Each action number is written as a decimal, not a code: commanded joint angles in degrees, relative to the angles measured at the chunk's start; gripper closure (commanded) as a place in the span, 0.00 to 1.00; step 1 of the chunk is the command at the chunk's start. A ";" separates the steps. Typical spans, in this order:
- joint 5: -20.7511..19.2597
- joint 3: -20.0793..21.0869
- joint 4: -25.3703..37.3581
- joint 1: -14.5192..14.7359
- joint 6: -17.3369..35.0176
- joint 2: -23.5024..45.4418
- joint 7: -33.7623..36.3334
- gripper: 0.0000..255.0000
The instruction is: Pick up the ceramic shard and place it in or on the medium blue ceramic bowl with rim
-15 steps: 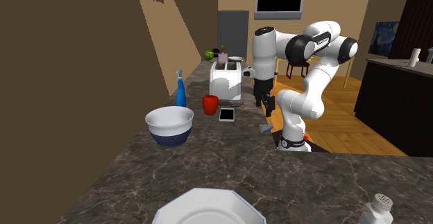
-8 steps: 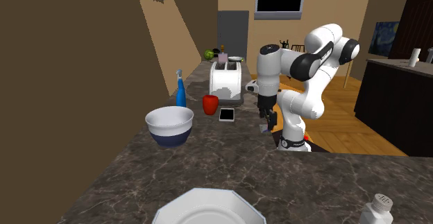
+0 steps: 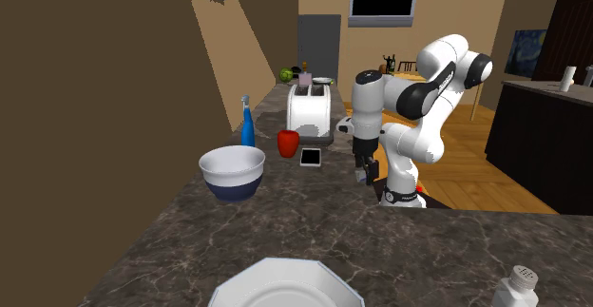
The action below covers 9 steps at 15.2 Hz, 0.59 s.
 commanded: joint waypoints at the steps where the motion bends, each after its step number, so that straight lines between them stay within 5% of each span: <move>1: 0.00 0.00 -0.02 0.00 0.04 0.01 0.00 0.00; 3: 0.00 0.00 -0.02 0.00 0.03 0.01 0.00 0.00; 4: 0.00 0.00 -0.02 0.00 0.03 0.01 0.00 1.00; 9: 0.00 0.00 -0.02 0.00 0.03 0.01 0.00 1.00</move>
